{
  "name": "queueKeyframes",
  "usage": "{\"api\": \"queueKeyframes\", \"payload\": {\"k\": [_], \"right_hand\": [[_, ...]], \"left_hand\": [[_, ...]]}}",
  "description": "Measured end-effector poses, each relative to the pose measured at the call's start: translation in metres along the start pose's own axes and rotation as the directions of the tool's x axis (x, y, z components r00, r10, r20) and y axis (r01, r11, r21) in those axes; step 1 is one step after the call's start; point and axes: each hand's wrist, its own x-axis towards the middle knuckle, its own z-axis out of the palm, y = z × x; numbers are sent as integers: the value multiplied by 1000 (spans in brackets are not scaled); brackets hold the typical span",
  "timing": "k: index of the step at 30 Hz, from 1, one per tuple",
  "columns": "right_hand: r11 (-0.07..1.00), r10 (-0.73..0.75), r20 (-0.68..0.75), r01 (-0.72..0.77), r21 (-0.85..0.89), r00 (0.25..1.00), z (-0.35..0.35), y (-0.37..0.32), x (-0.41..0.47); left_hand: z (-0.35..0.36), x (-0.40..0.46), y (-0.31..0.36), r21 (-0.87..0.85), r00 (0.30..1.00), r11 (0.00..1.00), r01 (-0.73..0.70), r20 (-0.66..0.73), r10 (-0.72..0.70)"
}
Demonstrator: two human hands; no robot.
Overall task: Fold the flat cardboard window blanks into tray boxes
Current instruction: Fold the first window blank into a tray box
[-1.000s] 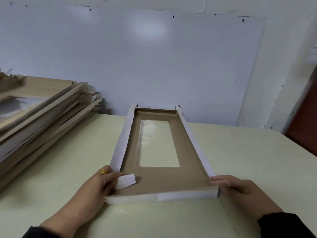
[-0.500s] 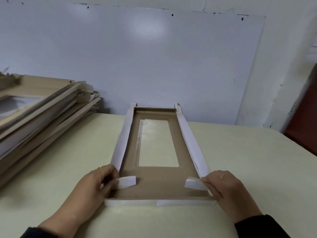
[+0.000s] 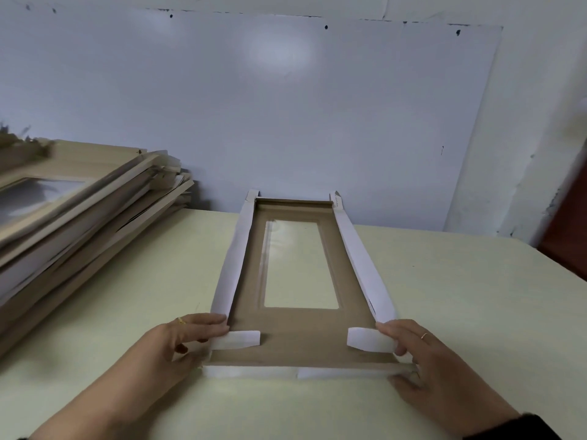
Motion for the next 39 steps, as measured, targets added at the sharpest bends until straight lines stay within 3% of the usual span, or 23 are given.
{"api": "queueKeyframes", "payload": {"k": [2, 5, 10, 14, 18, 24, 30, 35, 39], "right_hand": [[1000, -14, -116, 14, 1, 993, 4, -1, 2], [979, 139, -186, -106, 174, 973, 5, -5, 9], [859, 316, -131, -225, 459, 940, 11, 0, 18], [794, 356, -121, -232, 561, 927, 12, -1, 20], [830, 388, -216, -237, 505, 896, 14, -2, 22], [964, 181, -236, -124, 236, 955, 14, -6, 17], [978, 133, -215, -92, 189, 968, 14, -5, 18], [986, 106, -194, -79, 146, 975, 15, -4, 19], [991, 116, -137, -104, 88, 984, 14, -4, 18]], "left_hand": [[-5, -2, -2, -20, 997, 1000, 3, 82, -2], [-4, -3, -2, -54, 991, 998, 41, 128, -33], [14, 7, 5, -136, 983, 989, 54, -165, -76], [19, 11, 3, -182, 968, 976, 117, -199, -153], [22, 11, 4, -156, 965, 978, 138, -200, -168], [23, 10, 3, -124, 969, 983, 134, -192, -156], [26, 8, 3, -125, 963, 986, 108, -232, -135], [30, 9, 0, 54, 981, 998, -27, -193, 37], [31, 9, -1, 122, 987, 991, -56, -143, 74]]}}
